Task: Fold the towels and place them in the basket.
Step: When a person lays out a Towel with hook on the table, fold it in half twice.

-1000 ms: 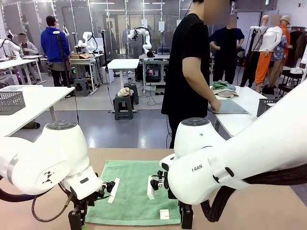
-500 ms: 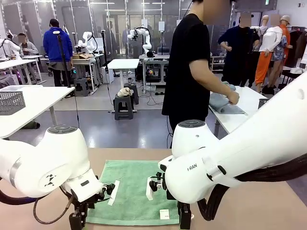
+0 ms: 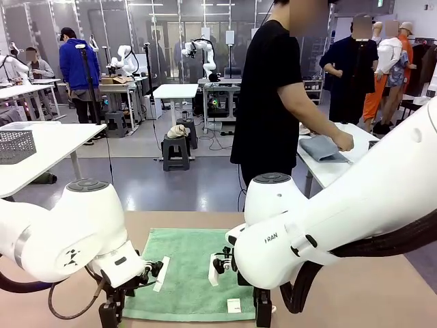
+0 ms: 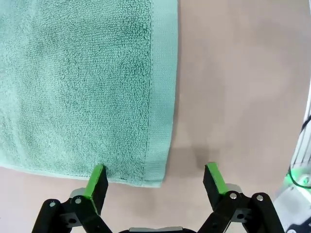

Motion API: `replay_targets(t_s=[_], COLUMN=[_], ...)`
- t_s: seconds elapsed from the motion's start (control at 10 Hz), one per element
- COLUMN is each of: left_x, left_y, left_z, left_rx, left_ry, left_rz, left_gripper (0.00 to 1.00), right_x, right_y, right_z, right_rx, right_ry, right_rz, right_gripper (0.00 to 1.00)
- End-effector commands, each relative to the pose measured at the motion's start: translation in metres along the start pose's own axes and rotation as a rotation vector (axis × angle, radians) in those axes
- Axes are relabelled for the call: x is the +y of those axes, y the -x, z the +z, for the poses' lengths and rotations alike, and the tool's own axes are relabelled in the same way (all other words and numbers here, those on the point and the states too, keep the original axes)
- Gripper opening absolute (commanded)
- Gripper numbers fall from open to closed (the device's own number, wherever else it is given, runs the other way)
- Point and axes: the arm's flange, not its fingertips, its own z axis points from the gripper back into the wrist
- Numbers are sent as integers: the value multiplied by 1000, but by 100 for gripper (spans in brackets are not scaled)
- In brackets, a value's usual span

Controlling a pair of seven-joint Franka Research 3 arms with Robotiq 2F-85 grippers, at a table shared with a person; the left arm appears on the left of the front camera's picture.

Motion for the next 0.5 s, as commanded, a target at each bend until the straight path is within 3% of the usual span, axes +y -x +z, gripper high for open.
replay_targets(t_s=[0.0, 0.3, 0.4], left_x=[-17, -19, -20], left_y=[15, 17, 18], left_z=[-8, -9, -9], left_rx=[-27, -28, -32], left_ry=[-17, -11, -22], left_rz=[-13, -17, -36], left_gripper=[100, 100, 94], right_x=[-6, -6, -5], right_y=[-1, -1, -1], right_z=[-6, -11, -12], right_rx=[-18, -15, -15], right_ry=[4, -6, -3], right_rz=[22, 25, 41], right_gripper=[100, 100, 94])
